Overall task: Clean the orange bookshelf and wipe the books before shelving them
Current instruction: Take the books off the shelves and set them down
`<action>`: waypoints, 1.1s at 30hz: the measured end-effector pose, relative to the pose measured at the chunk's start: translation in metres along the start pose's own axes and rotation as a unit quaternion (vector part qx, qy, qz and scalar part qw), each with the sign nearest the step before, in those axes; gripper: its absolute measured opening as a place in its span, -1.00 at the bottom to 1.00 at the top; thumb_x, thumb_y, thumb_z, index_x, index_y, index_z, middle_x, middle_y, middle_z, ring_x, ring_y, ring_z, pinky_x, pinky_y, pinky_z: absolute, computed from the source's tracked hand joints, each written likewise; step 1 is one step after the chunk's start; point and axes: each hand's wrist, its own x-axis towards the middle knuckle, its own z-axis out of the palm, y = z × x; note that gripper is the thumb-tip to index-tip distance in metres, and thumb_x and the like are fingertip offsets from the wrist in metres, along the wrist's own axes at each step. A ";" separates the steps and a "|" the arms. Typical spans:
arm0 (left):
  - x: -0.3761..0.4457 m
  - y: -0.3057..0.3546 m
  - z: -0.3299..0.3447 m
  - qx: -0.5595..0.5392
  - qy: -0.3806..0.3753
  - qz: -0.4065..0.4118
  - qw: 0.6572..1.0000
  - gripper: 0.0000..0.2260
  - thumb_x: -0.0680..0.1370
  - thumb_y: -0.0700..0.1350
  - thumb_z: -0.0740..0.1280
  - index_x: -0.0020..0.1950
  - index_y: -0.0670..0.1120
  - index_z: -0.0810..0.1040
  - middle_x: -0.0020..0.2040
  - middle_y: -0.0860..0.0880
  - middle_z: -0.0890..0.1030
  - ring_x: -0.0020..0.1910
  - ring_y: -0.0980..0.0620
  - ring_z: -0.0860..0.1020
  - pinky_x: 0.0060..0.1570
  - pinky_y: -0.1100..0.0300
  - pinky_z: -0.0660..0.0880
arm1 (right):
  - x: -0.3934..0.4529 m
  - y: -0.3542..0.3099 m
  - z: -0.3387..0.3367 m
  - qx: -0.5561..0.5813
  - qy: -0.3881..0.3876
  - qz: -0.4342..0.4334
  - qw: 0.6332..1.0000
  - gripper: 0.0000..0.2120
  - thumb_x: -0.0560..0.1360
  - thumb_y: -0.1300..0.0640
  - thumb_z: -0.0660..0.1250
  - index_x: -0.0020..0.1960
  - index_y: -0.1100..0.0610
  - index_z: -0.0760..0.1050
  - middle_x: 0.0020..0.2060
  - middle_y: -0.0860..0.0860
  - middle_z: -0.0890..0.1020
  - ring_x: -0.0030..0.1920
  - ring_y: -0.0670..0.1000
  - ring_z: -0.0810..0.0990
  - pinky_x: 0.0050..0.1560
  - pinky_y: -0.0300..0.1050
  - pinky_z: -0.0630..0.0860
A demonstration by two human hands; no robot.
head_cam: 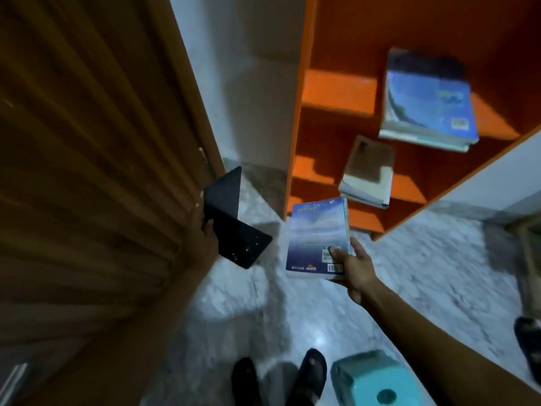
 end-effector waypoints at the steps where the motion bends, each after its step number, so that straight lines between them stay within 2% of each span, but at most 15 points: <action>1: -0.005 -0.021 0.017 0.000 -0.013 0.005 1.000 -0.53 0.68 -0.20 0.22 0.59 -0.06 0.23 0.52 -0.04 0.36 0.46 -0.04 0.36 0.37 0.29 0.36 | 0.019 0.021 -0.002 -0.002 0.008 0.015 1.000 -0.70 0.58 0.31 0.28 0.21 -0.01 0.48 -0.10 0.14 0.66 -0.28 0.13 0.62 -0.19 0.07 0.59; 2: -0.009 -0.042 0.036 0.001 -0.023 0.004 1.000 -0.52 0.67 -0.24 0.22 0.59 -0.06 0.23 0.50 -0.11 0.40 0.45 -0.12 0.40 0.36 0.22 0.38 | 0.039 0.044 -0.003 0.000 0.015 0.028 0.999 -0.70 0.58 0.31 0.29 0.20 -0.03 0.48 -0.09 0.14 0.66 -0.28 0.13 0.62 -0.19 0.07 0.59; 5: -0.024 -0.107 0.095 0.031 -0.007 -0.043 0.999 -0.67 0.61 -0.38 0.26 0.38 -0.33 0.42 0.26 -0.32 0.56 0.22 -0.30 0.53 0.03 0.35 0.31 | 0.102 0.115 -0.008 -0.010 0.039 0.057 0.998 -0.65 0.59 0.30 0.29 0.29 -0.02 0.43 -0.05 0.17 0.64 -0.24 0.17 0.63 -0.23 0.08 0.61; 8: -0.034 -0.190 0.158 0.029 -0.025 -0.074 0.997 -0.78 0.61 -0.33 0.26 0.27 -0.25 0.45 0.14 -0.29 0.63 0.12 -0.30 0.62 0.01 0.11 0.48 | 0.160 0.187 -0.010 -0.016 0.066 0.078 0.995 -0.68 0.60 0.29 0.28 0.30 0.01 0.43 -0.17 0.13 0.63 -0.30 0.15 0.59 -0.37 -0.05 0.58; 11: -0.040 -0.266 0.215 0.050 -0.039 -0.100 0.993 -0.81 0.64 -0.29 0.24 0.25 -0.20 0.43 0.08 -0.26 0.67 0.04 -0.25 0.65 -0.12 0.12 0.44 | 0.210 0.254 -0.012 -0.005 0.084 0.098 0.992 -0.70 0.60 0.29 0.27 0.24 -0.01 0.41 -0.25 0.09 0.59 -0.31 0.13 0.54 -0.31 -0.06 0.52; 14: -0.040 -0.315 0.258 0.034 -0.060 -0.093 0.993 -0.82 0.64 -0.28 0.23 0.24 -0.16 0.42 0.01 -0.23 0.68 -0.01 -0.22 0.65 -0.17 0.15 0.43 | 0.253 0.304 -0.015 0.007 0.093 0.108 0.990 -0.75 0.60 0.29 0.27 0.02 -0.07 0.41 -0.25 0.08 0.58 -0.26 0.13 0.52 -0.25 -0.05 0.48; 15: -0.039 -0.330 0.271 0.026 -0.066 -0.086 0.994 -0.83 0.64 -0.28 0.22 0.23 -0.15 0.41 -0.01 -0.21 0.68 -0.04 -0.20 0.65 -0.18 0.15 0.44 | 0.267 0.320 -0.016 0.010 0.095 0.109 0.989 -0.74 0.60 0.30 0.26 0.00 -0.08 0.39 -0.26 0.08 0.58 -0.24 0.14 0.52 -0.24 -0.04 0.49; 18: -0.028 -0.375 0.314 0.008 -0.062 -0.077 0.995 -0.83 0.64 -0.27 0.22 0.22 -0.15 0.42 -0.03 -0.19 0.67 -0.09 -0.11 0.62 -0.16 0.12 0.48 | 0.310 0.366 -0.016 0.022 0.096 0.096 0.990 -0.69 0.60 0.28 0.27 0.21 -0.08 0.40 -0.15 0.10 0.62 -0.16 0.18 0.58 -0.15 0.06 0.56; 21: -0.020 -0.404 0.348 -0.008 -0.062 -0.051 0.997 -0.85 0.64 -0.27 0.21 0.21 -0.20 0.42 -0.11 -0.15 0.64 -0.17 -0.05 0.56 -0.30 0.26 0.41 | 0.343 0.408 -0.022 0.036 0.103 0.084 0.990 -0.57 0.59 0.27 0.29 0.39 -0.06 0.39 -0.07 0.11 0.64 -0.17 0.18 0.59 -0.14 0.09 0.50; 23: -0.018 -0.417 0.361 -0.017 -0.070 -0.032 0.997 -0.86 0.65 -0.28 0.21 0.20 -0.22 0.42 -0.12 -0.11 0.60 -0.17 -0.06 0.56 -0.38 0.45 0.35 | 0.354 0.429 -0.025 0.036 0.115 0.089 0.989 -0.53 0.59 0.28 0.30 0.42 -0.08 0.36 -0.06 0.11 0.63 -0.27 0.13 0.57 -0.32 -0.08 0.50; 24: -0.018 -0.422 0.366 -0.019 -0.077 -0.027 0.996 -0.86 0.65 -0.29 0.21 0.20 -0.24 0.41 -0.10 -0.10 0.59 -0.16 -0.06 0.55 -0.38 0.45 0.34 | 0.355 0.438 -0.027 0.035 0.124 0.092 0.987 -0.52 0.59 0.30 0.31 0.42 -0.08 0.36 -0.04 0.13 0.62 -0.30 0.10 0.57 -0.42 -0.14 0.49; 26: -0.019 -0.431 0.372 -0.025 -0.082 -0.022 0.996 -0.88 0.64 -0.30 0.21 0.18 -0.26 0.41 -0.09 -0.11 0.57 -0.14 -0.05 0.53 -0.35 0.38 0.29 | 0.357 0.451 -0.030 0.025 0.153 0.095 0.983 -0.52 0.58 0.33 0.31 0.42 0.00 0.35 0.02 0.18 0.61 -0.27 0.10 0.60 -0.46 -0.13 0.53; 29: -0.021 -0.439 0.374 -0.033 -0.091 -0.025 0.995 -0.93 0.62 -0.30 0.24 0.09 -0.24 0.40 -0.13 -0.13 0.56 -0.14 -0.06 0.52 -0.25 0.24 0.32 | 0.355 0.453 -0.034 -0.014 0.155 0.117 0.981 -0.61 0.51 0.41 0.36 0.28 0.18 0.39 -0.18 0.20 0.59 -0.42 0.08 0.58 -0.57 -0.19 0.51; 33: -0.021 -0.429 0.366 -0.014 -0.121 -0.048 0.991 -0.93 0.59 -0.27 0.26 0.02 -0.16 0.39 -0.17 -0.12 0.52 -0.18 -0.09 0.48 -0.20 0.14 0.33 | 0.344 0.441 -0.038 -0.071 0.107 0.147 0.981 -0.79 0.48 0.37 0.42 -0.07 0.22 0.39 -0.28 0.15 0.54 -0.36 0.10 0.53 -0.38 -0.12 0.51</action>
